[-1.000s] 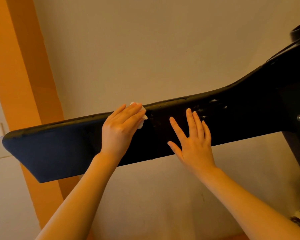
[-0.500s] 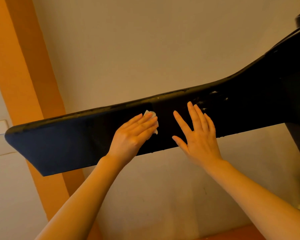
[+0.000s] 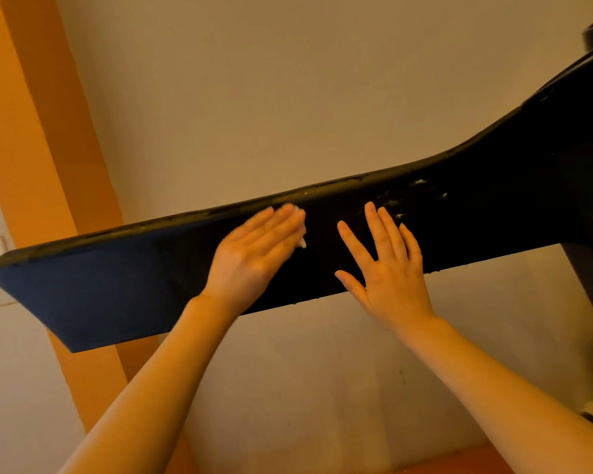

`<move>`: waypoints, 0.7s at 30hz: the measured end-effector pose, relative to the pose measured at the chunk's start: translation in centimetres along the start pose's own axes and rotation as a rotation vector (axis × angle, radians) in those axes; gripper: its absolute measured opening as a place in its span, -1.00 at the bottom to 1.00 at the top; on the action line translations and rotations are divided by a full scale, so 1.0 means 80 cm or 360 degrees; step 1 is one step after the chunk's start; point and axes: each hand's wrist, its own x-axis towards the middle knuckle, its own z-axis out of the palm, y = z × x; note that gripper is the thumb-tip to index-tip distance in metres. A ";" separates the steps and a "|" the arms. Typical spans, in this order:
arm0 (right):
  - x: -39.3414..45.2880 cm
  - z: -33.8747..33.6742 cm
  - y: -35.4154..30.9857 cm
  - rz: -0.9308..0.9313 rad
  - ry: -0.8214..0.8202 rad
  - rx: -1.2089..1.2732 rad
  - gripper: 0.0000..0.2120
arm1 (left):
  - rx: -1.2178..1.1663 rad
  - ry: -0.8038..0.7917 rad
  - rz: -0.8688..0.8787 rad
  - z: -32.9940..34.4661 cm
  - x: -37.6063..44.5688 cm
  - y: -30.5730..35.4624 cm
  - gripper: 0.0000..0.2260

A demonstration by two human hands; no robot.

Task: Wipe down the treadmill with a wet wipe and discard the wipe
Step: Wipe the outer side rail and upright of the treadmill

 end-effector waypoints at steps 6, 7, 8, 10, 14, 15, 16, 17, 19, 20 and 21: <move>-0.001 0.000 0.002 -0.0014 0.0011 -0.0005 -0.37 | -0.0038 0.0046 -0.0107 0.018 -0.011 0.018 -0.69; -0.001 0.000 0.002 -0.0017 0.0008 -0.0003 -0.37 | -0.0079 -0.0017 -0.0084 0.021 -0.021 0.030 -0.67; -0.001 0.001 0.002 -0.0018 0.0004 -0.0003 -0.37 | -0.0113 -0.0086 -0.0057 0.024 -0.031 0.041 -0.65; -0.002 0.000 0.002 -0.0016 -0.0002 -0.0002 -0.37 | -0.0144 -0.0186 -0.0012 0.025 -0.051 0.056 -0.62; -0.002 -0.002 0.008 -0.0063 -0.0018 -0.0015 -0.36 | -0.0112 -0.0169 -0.0112 0.013 -0.082 0.053 -0.68; -0.002 -0.003 0.010 -0.0069 -0.0024 -0.0018 -0.36 | -0.0095 -0.0151 -0.0150 0.011 -0.087 0.052 -0.69; -0.003 -0.003 0.010 -0.0069 -0.0027 -0.0021 -0.36 | -0.0085 -0.0136 -0.0173 0.010 -0.090 0.052 -0.70; -0.003 -0.003 0.010 -0.0068 -0.0027 -0.0022 -0.36 | -0.0086 -0.0124 -0.0180 0.011 -0.091 0.053 -0.70; -0.004 -0.003 0.008 -0.0061 -0.0023 -0.0020 -0.36 | -0.0106 -0.0123 -0.0172 0.016 -0.086 0.058 -0.69; -0.004 -0.003 0.008 -0.0058 -0.0021 -0.0020 -0.37 | -0.0116 -0.0124 -0.0164 0.021 -0.081 0.061 -0.68; -0.004 -0.003 0.008 -0.0056 -0.0021 -0.0021 -0.37 | -0.0128 -0.0123 -0.0156 0.025 -0.074 0.064 -0.68</move>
